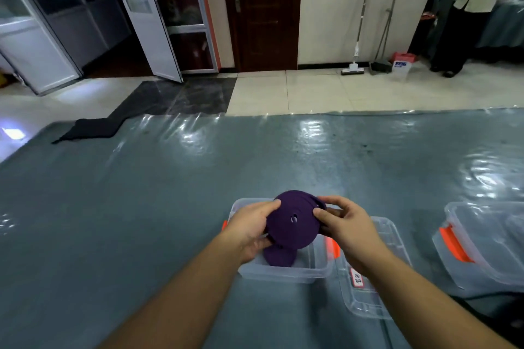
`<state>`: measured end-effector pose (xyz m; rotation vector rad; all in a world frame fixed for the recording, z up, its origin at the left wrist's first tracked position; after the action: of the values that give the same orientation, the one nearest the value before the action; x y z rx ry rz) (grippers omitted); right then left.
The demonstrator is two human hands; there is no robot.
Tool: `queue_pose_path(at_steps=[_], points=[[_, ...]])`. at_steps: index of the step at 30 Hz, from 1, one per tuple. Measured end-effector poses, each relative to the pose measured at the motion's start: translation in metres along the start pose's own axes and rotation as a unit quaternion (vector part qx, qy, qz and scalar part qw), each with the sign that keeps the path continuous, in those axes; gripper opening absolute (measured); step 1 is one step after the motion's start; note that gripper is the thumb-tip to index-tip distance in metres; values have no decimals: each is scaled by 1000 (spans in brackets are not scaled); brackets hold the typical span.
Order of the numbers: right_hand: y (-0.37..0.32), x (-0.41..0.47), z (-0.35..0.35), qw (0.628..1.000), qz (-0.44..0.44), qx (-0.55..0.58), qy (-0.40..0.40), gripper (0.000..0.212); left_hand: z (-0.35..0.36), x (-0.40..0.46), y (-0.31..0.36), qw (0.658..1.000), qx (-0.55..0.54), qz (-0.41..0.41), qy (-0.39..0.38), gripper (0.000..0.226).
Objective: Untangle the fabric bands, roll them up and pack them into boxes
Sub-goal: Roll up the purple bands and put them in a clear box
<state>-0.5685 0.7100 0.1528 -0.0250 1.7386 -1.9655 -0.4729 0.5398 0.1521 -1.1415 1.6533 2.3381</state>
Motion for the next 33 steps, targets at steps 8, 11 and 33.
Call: queue_pose_path(at_steps=[8,11,33], points=[[72,51,7,993,81,-26,79,8,-37,74,-50,996,17,-82,-27,23],[100,62,10,986,109,-29,119,8,-43,97,-70,994,11,-104,-4,22],[172,117,10,905,202,-353,122,37,-66,194,-128,923,357,-120,84,49]])
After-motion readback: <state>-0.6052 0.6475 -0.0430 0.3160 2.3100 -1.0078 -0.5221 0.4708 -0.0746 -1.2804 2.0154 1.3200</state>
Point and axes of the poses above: each hand's wrist, its own x-axis towards the middle knuckle, its own z-axis out of the palm, y = z × x, the point moved 8 cm from there along x, towards the middle knuckle, and after that the axes turned 2 degrees about z, right-handed, at the moved point
